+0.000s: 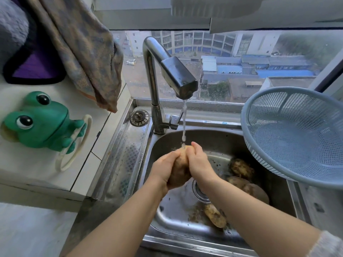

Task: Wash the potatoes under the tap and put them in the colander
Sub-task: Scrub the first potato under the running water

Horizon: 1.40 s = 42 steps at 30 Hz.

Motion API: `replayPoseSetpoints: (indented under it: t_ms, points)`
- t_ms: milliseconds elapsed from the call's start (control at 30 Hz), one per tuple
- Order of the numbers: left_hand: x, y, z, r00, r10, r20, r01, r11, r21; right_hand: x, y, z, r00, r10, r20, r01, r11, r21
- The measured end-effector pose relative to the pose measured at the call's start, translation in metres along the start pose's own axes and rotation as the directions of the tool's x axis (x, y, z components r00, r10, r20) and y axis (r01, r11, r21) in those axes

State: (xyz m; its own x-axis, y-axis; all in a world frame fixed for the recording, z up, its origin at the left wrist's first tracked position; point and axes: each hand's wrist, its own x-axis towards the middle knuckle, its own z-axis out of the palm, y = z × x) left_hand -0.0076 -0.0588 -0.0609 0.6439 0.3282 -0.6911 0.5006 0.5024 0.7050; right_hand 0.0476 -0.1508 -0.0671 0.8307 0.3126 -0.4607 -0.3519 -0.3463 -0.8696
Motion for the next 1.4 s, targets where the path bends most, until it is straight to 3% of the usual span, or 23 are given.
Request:
replayPoseSetpoints:
  t_ms: [67, 133, 300, 433, 667, 833, 967, 1100, 1200, 1333, 1400]
  points:
    - [0.003, 0.001, -0.003, 0.984, -0.179, 0.014, 0.179, 0.972, -0.153, -0.009, 0.006, 0.0, 0.991, -0.13, 0.044, 0.131, 0.991, -0.033]
    - [0.003, 0.0, -0.005, 0.964, -0.259, 0.053, 0.264, 0.932, -0.25, -0.013, 0.01, -0.002, 0.981, -0.183, 0.065, 0.187, 0.981, -0.057]
    - [-0.006, 0.0, 0.001, 0.969, -0.247, 0.001, 0.24, 0.94, -0.242, 0.003, 0.001, -0.007, 0.999, 0.024, 0.024, -0.027, 0.984, 0.178]
    - [-0.006, 0.0, -0.005, 0.956, -0.293, 0.023, 0.288, 0.918, -0.272, 0.01, -0.001, -0.004, 0.997, 0.068, 0.048, -0.074, 0.987, 0.145]
    - [-0.014, 0.003, -0.01, 0.887, -0.408, 0.216, 0.46, 0.743, -0.486, -0.003, 0.017, -0.008, 0.966, -0.233, 0.11, 0.227, 0.972, 0.059]
    - [-0.003, -0.002, -0.007, 0.9, -0.401, 0.171, 0.436, 0.808, -0.397, 0.005, 0.005, -0.009, 0.983, -0.185, 0.002, 0.184, 0.98, 0.077]
    - [-0.002, 0.004, -0.006, 0.953, -0.303, 0.004, 0.302, 0.949, -0.088, 0.017, 0.0, -0.011, 0.989, -0.149, 0.021, 0.149, 0.989, -0.016]
    - [-0.009, 0.0, -0.002, 0.998, -0.061, 0.034, 0.051, 0.972, 0.231, 0.021, 0.001, -0.014, 0.993, -0.115, 0.003, 0.115, 0.988, -0.103]
    - [-0.01, -0.008, -0.002, 0.999, -0.034, 0.005, 0.032, 0.985, 0.17, 0.016, 0.0, -0.015, 0.997, -0.073, -0.028, 0.069, 0.988, -0.139]
    - [-0.009, -0.015, -0.004, 0.98, -0.197, -0.008, 0.197, 0.98, -0.022, 0.004, 0.011, -0.004, 0.995, -0.054, 0.082, 0.063, 0.992, -0.113]
    - [-0.009, -0.022, -0.005, 0.978, -0.21, -0.014, 0.209, 0.977, -0.042, -0.001, 0.016, 0.001, 0.996, -0.027, 0.085, 0.035, 0.994, -0.104]
